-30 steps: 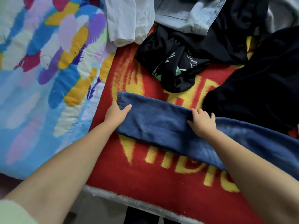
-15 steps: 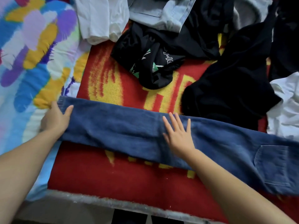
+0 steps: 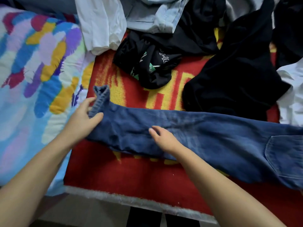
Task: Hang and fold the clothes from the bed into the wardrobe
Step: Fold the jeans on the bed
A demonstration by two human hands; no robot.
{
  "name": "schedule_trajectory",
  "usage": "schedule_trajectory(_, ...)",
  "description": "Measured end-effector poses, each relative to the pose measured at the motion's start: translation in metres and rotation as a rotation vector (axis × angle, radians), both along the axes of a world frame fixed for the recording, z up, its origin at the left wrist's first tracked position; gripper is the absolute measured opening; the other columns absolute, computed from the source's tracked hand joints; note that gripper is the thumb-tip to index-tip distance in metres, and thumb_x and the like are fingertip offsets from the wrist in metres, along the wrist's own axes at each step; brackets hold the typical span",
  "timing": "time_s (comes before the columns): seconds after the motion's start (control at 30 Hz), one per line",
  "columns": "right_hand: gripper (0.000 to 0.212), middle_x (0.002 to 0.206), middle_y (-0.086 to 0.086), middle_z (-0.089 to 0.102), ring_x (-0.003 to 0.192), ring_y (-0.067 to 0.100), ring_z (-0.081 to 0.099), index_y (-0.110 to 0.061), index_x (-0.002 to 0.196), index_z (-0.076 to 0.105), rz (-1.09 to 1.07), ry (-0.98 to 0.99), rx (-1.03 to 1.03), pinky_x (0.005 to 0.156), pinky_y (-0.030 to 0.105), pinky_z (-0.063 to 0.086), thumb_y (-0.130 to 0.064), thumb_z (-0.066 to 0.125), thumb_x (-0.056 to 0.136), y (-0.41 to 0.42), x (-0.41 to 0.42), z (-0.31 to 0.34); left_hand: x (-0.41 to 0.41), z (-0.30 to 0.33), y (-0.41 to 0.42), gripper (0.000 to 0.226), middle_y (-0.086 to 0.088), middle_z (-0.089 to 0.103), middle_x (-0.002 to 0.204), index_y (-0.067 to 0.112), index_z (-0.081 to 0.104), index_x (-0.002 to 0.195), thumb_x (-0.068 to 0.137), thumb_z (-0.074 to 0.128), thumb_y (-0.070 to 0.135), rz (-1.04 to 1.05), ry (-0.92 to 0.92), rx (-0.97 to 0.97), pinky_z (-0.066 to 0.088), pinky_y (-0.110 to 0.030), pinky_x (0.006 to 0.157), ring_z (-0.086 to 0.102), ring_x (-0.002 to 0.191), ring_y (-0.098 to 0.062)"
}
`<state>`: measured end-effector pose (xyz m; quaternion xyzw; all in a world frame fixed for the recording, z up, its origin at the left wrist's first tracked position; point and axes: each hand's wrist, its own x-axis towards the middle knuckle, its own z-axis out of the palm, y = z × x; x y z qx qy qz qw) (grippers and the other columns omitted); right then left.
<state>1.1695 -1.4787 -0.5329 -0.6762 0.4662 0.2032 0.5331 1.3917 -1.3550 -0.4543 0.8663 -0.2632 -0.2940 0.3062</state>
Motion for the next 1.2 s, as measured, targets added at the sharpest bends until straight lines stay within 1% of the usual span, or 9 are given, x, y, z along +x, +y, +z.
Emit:
schedule_trajectory(0.13,0.037,0.098,-0.010,0.063,0.087,0.007,0.061,-0.029,0.117,0.053,-0.560,-0.464,0.564,0.073,0.028,0.052,-0.053,0.057,0.088,-0.011,0.004,0.042,-0.121,0.008,-0.043,0.055,0.004,0.055,0.093,0.016,0.046,0.132,0.082,0.066,0.006,-0.291,0.220,-0.093,0.044,-0.013,0.080,0.056,0.082,-0.007)
schedule_trajectory(0.23,0.012,0.067,-0.012,0.055,0.061,0.002,0.053,-0.019,0.082,0.051,-0.506,-0.373,-0.058,0.059,0.021,0.041,-0.025,0.060,0.088,-0.029,-0.029,0.041,-0.179,-0.011,-0.056,0.044,-0.008,0.052,0.119,0.004,0.051,0.126,0.086,0.066,0.015,-0.477,0.286,-0.100,0.038,-0.029,0.101,0.050,0.112,-0.018)
schedule_trajectory(0.43,0.029,0.115,0.007,0.059,0.106,0.025,0.054,-0.009,0.122,0.048,-0.564,-0.033,-0.292,0.077,0.027,0.034,-0.017,0.052,0.095,-0.056,-0.095,-0.013,-0.160,-0.082,-0.048,0.065,-0.004,0.018,0.158,0.018,0.031,0.148,0.092,0.031,0.051,-0.555,-0.557,0.139,0.008,-0.058,0.113,0.013,0.146,-0.027)
schedule_trajectory(0.57,0.064,0.151,0.018,0.033,0.141,0.034,0.029,-0.008,0.148,0.030,-0.135,0.128,-0.859,0.113,0.050,0.023,-0.024,0.052,0.090,-0.025,-0.089,-0.038,-0.139,-0.141,-0.045,0.068,0.003,-0.019,0.156,0.031,0.010,0.151,0.093,0.025,0.062,-0.725,-0.629,0.361,-0.007,-0.064,0.110,-0.027,0.141,-0.027)
schedule_trajectory(0.77,0.062,0.158,0.001,-0.015,0.140,0.021,-0.028,-0.030,0.152,0.000,0.250,0.252,-0.845,0.106,0.068,-0.012,-0.048,0.025,0.098,-0.002,-0.086,-0.095,-0.140,-0.174,-0.043,0.070,-0.009,0.021,0.157,0.027,0.032,0.147,0.085,0.032,0.061,-0.905,-0.684,0.242,0.008,-0.076,0.102,0.011,0.146,-0.028)
schedule_trajectory(0.9,0.064,0.152,-0.002,-0.032,0.134,0.018,-0.040,-0.032,0.149,-0.013,0.301,0.246,-0.742,0.102,0.069,-0.017,-0.052,0.020,0.098,-0.003,-0.080,-0.096,-0.134,-0.171,-0.039,0.076,-0.013,0.016,0.158,0.017,0.027,0.149,0.085,0.038,0.056,-0.765,-0.620,0.168,0.009,-0.068,0.108,0.009,0.146,-0.026)
schedule_trajectory(1.03,0.067,0.158,0.005,-0.024,0.142,0.024,-0.030,-0.033,0.150,-0.014,0.313,0.252,-0.644,0.104,0.069,-0.014,-0.053,0.025,0.098,0.002,-0.102,-0.075,-0.131,-0.155,-0.024,0.083,-0.023,0.033,0.147,0.003,0.022,0.149,0.085,0.070,0.024,-0.016,-0.056,0.101,0.025,-0.042,0.114,0.031,0.137,-0.037)
schedule_trajectory(1.1,0.066,0.158,0.004,-0.025,0.142,0.028,-0.029,-0.033,0.150,-0.014,0.370,0.294,-0.571,0.106,0.068,-0.011,-0.053,0.023,0.099,0.004,-0.115,-0.062,-0.128,-0.140,-0.024,0.061,-0.016,0.055,0.128,0.002,0.040,0.137,0.085,0.070,0.012,0.140,0.212,0.066,0.039,-0.024,0.095,0.051,0.121,-0.033)
schedule_trajectory(1.2,0.063,0.161,0.004,-0.013,0.145,0.028,-0.021,-0.029,0.154,0.001,0.265,0.213,-0.361,0.110,0.064,-0.008,-0.051,0.025,0.100,-0.008,-0.113,-0.037,-0.137,-0.098,-0.040,0.040,0.002,0.060,0.110,0.013,0.052,0.121,0.085,0.068,0.006,0.043,0.195,-0.082,0.037,-0.005,0.074,0.057,0.104,-0.016)
